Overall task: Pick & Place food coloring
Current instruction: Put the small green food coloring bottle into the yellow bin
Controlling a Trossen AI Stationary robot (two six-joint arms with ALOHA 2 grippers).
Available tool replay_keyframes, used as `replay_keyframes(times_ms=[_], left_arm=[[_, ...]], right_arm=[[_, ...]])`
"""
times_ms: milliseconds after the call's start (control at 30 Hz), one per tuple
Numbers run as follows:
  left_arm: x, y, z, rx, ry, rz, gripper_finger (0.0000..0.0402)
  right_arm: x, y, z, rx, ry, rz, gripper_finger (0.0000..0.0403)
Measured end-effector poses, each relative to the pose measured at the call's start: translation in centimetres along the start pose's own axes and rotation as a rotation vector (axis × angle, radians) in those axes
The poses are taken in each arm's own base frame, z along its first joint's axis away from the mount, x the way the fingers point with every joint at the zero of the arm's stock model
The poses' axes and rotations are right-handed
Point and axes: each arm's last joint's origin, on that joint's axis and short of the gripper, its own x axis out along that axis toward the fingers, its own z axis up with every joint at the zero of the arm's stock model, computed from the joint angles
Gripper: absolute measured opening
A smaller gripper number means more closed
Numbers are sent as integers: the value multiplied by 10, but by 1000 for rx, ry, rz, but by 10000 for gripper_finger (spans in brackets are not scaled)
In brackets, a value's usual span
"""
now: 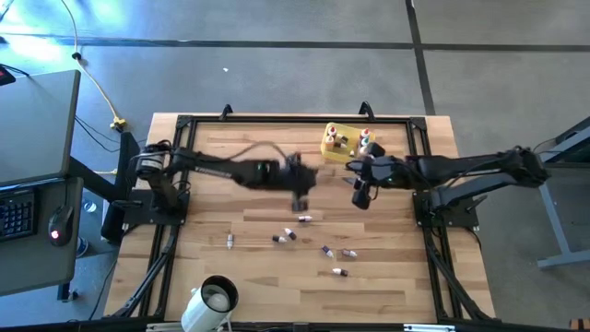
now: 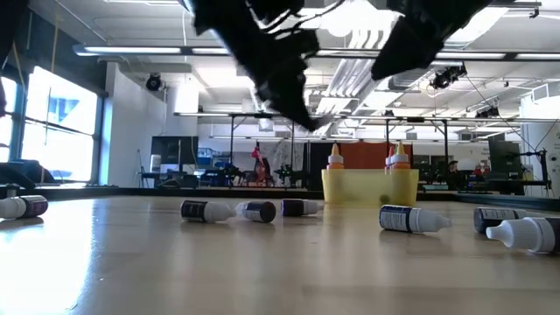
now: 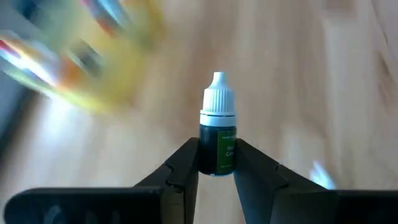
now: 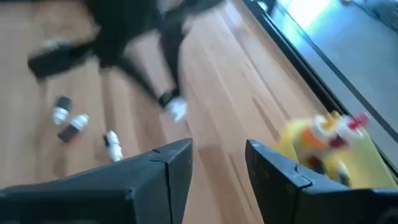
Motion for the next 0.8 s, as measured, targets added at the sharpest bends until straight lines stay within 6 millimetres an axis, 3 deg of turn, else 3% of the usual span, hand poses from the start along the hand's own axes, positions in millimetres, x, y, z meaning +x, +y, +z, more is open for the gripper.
replay_keyframes(times_ms=[100, 333, 533, 667, 800], left_arm=[[9, 28, 27, -1, -182, -13, 85], [64, 79, 43, -24, -232, -32, 85], [119, 97, 41, -55, -193, 51, 85], [136, 107, 42, -91, -193, 106, 86], [138, 110, 41, -94, -181, 108, 86]], right_arm=[[-4, -4, -5, 13, 43, -63, 142], [-10, -13, -12, 74, 58, -288, 142], [-23, -23, -12, 96, -5, -486, 142], [-29, -27, -12, 140, -33, -519, 142], [-30, -26, -12, 143, -24, -492, 142]])
